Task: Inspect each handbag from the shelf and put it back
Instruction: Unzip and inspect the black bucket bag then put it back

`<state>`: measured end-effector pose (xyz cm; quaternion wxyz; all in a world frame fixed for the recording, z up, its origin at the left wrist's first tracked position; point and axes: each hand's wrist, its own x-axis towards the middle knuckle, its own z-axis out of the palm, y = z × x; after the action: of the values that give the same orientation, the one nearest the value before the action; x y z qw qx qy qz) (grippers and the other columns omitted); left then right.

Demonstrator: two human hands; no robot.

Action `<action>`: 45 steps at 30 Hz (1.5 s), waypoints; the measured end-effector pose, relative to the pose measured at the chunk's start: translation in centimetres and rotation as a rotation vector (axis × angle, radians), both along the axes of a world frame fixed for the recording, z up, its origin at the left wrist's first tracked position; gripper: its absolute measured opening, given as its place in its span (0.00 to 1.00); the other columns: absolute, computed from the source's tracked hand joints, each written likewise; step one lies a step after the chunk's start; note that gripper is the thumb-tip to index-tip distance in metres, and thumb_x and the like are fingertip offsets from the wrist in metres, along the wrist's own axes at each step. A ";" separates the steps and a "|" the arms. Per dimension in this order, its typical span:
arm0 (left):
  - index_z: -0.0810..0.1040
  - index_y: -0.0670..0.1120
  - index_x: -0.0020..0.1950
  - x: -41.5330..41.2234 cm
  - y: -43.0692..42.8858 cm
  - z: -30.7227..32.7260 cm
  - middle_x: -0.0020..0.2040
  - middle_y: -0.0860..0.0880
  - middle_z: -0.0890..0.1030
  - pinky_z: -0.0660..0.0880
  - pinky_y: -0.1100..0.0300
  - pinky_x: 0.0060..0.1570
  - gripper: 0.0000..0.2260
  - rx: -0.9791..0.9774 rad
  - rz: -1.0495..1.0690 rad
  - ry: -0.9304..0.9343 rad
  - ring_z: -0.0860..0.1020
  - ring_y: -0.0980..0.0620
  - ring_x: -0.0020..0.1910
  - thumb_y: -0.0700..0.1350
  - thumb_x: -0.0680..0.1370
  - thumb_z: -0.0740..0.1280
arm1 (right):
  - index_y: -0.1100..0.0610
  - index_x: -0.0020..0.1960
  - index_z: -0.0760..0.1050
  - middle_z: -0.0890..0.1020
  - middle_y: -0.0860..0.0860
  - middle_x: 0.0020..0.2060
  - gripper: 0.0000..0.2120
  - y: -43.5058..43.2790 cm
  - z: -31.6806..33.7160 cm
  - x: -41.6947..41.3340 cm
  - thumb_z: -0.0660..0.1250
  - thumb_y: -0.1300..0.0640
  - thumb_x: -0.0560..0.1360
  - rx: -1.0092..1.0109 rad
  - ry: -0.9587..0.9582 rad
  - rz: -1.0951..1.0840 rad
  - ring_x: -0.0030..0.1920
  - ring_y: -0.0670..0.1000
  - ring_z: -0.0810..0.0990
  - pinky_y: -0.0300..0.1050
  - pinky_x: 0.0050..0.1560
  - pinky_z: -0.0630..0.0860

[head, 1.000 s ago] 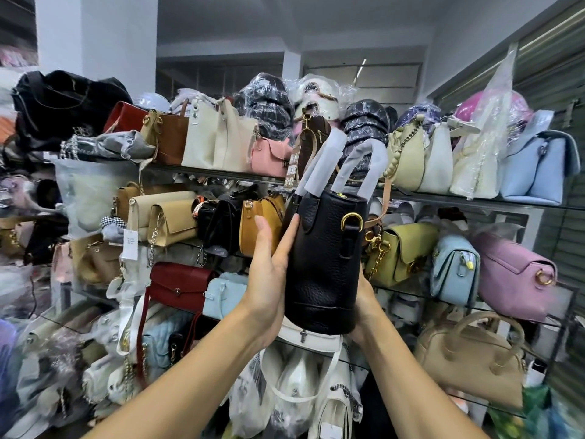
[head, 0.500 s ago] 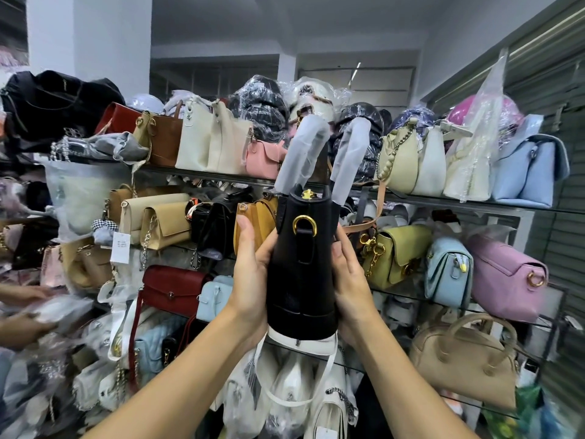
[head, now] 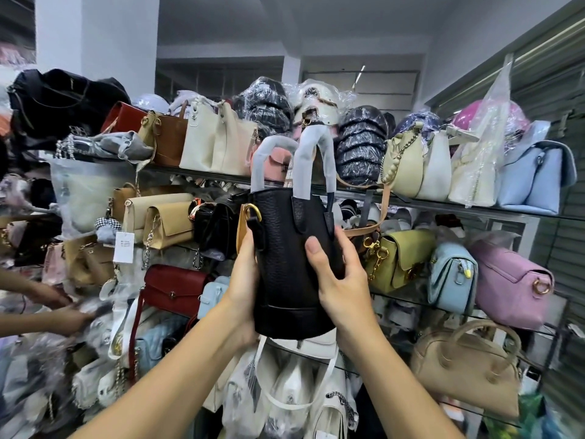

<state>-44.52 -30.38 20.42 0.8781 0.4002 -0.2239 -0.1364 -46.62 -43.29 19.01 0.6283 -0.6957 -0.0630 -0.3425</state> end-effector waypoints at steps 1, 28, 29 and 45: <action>0.86 0.45 0.58 0.0 0.1 0.2 0.59 0.42 0.85 0.76 0.50 0.57 0.30 0.015 0.000 0.006 0.84 0.46 0.56 0.64 0.83 0.51 | 0.39 0.76 0.68 0.74 0.42 0.71 0.57 0.0 0.0 0.1 0.69 0.16 0.51 -0.004 0.011 -0.012 0.69 0.40 0.74 0.49 0.74 0.70; 0.85 0.47 0.57 1.3 -0.3 1.6 0.51 0.42 0.87 0.79 0.47 0.60 0.30 0.212 0.096 0.233 0.85 0.44 0.50 0.69 0.80 0.56 | 0.44 0.73 0.70 0.83 0.49 0.63 0.54 -0.6 0.1 1.9 0.74 0.19 0.53 0.197 0.344 0.208 0.58 0.52 0.85 0.55 0.59 0.82; 0.85 0.47 0.53 1.2 -0.4 1.7 0.47 0.43 0.87 0.80 0.50 0.54 0.29 0.218 0.108 0.227 0.86 0.45 0.45 0.69 0.80 0.56 | 0.45 0.73 0.71 0.84 0.50 0.62 0.53 -0.5 0.2 1.9 0.74 0.20 0.55 0.196 0.368 0.241 0.57 0.53 0.86 0.56 0.57 0.83; 0.83 0.48 0.62 -1.0 -1.6 2.8 0.55 0.46 0.87 0.78 0.51 0.59 0.26 0.304 0.164 0.040 0.84 0.46 0.55 0.64 0.83 0.55 | 0.56 0.64 0.80 0.87 0.54 0.56 0.27 -1.3 0.3 1.7 0.64 0.36 0.79 0.452 0.350 0.480 0.53 0.53 0.87 0.49 0.54 0.81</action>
<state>-45.56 -31.98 23.23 0.8201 0.5424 -0.1499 -0.1042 -44.92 -44.54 19.34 0.8296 -0.5530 -0.0387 -0.0664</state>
